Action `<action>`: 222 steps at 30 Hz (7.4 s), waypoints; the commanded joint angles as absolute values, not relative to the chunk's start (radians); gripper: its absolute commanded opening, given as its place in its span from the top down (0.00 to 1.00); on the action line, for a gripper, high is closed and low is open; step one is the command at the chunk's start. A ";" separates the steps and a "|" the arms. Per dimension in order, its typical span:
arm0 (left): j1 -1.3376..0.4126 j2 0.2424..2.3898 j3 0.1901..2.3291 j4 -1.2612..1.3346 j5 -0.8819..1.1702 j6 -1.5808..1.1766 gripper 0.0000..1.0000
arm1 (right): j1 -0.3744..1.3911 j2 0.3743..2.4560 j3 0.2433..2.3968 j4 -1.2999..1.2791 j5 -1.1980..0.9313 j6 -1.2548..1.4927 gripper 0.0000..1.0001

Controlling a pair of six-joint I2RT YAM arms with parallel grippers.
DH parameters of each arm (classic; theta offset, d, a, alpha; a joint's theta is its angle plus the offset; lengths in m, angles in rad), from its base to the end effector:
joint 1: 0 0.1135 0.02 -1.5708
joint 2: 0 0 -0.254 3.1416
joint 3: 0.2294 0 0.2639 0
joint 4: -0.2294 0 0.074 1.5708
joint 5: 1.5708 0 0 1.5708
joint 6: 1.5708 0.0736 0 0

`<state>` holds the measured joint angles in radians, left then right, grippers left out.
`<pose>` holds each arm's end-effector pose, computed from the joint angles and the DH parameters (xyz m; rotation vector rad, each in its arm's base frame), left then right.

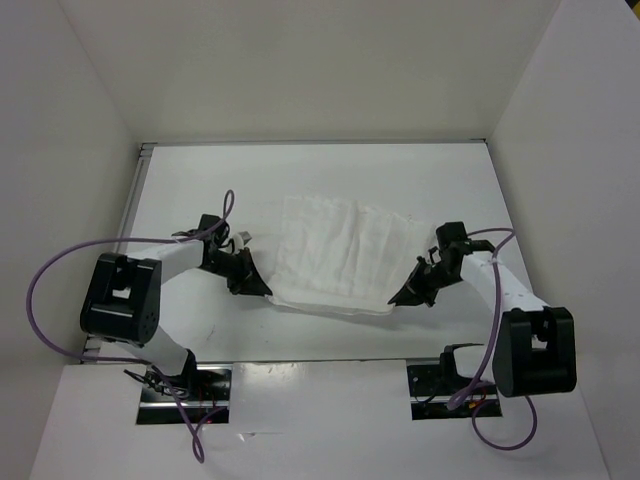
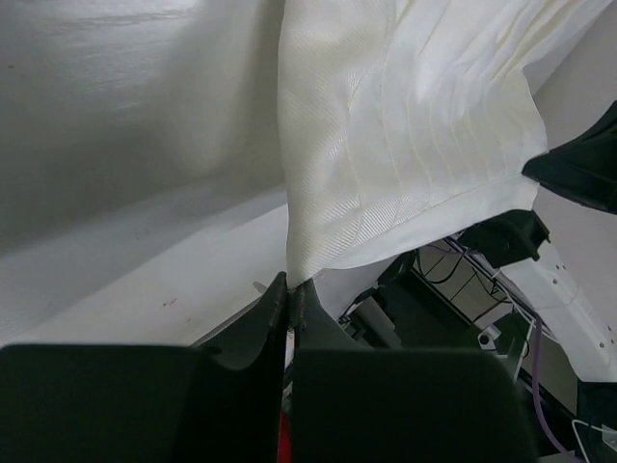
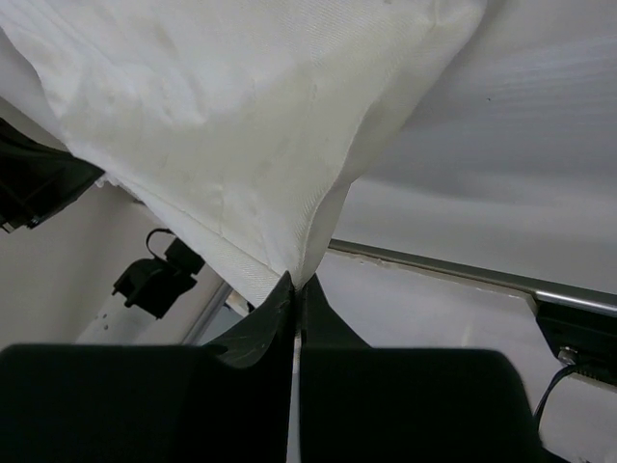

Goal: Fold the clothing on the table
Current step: Flatten the skirt out, then fold the skirt

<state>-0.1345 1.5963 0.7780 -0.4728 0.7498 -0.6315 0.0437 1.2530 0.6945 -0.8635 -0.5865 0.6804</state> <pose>0.2720 -0.0874 0.0979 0.5512 -2.8182 1.1974 0.2084 0.0499 0.1357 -0.8554 -2.8064 -0.9057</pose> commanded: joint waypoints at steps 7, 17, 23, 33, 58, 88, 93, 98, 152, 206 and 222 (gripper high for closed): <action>-0.103 1.437 0.844 -0.552 0.670 -0.581 1.00 | 0.034 1.144 0.770 -1.012 -0.451 0.649 1.00; -0.103 1.318 0.946 -0.558 0.784 -0.534 1.00 | 0.034 1.085 0.995 -1.035 -0.451 0.603 1.00; -0.112 1.091 1.121 -0.531 1.046 -0.428 1.00 | 0.057 0.859 1.169 -1.002 -0.506 0.506 1.00; -0.103 0.798 1.220 -0.467 1.080 -0.452 1.00 | 0.182 0.489 1.275 -0.789 -0.495 0.601 1.00; -0.029 1.431 1.712 -0.295 0.755 -0.563 1.00 | 0.100 1.109 1.498 -0.514 -0.101 0.545 1.00; -0.150 1.290 0.960 -0.505 0.723 -0.706 1.00 | 0.276 0.695 0.758 -1.078 -0.419 1.017 1.00; -0.112 1.494 1.199 -0.414 0.640 -0.729 1.00 | 0.210 1.189 1.018 -0.937 -0.243 0.781 1.00; -0.091 1.736 1.575 -0.403 0.586 -0.700 1.00 | 0.150 1.533 1.553 -0.871 -0.077 0.643 1.00; -0.115 1.713 1.307 -0.465 0.494 -0.762 0.98 | 0.110 1.503 1.236 -0.948 -0.160 0.634 1.00; -0.084 1.806 1.586 -0.368 0.227 -0.879 0.19 | 0.086 1.852 1.789 -0.742 0.038 0.581 0.54; -0.127 1.578 1.043 -0.192 0.364 -0.641 0.19 | 0.302 1.876 1.534 -0.748 -0.313 0.440 0.58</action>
<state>-0.1265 1.5665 1.0069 -0.3126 0.3336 -0.7094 0.2829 1.8416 1.5246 -0.7624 -0.2672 0.4725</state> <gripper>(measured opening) 0.806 0.427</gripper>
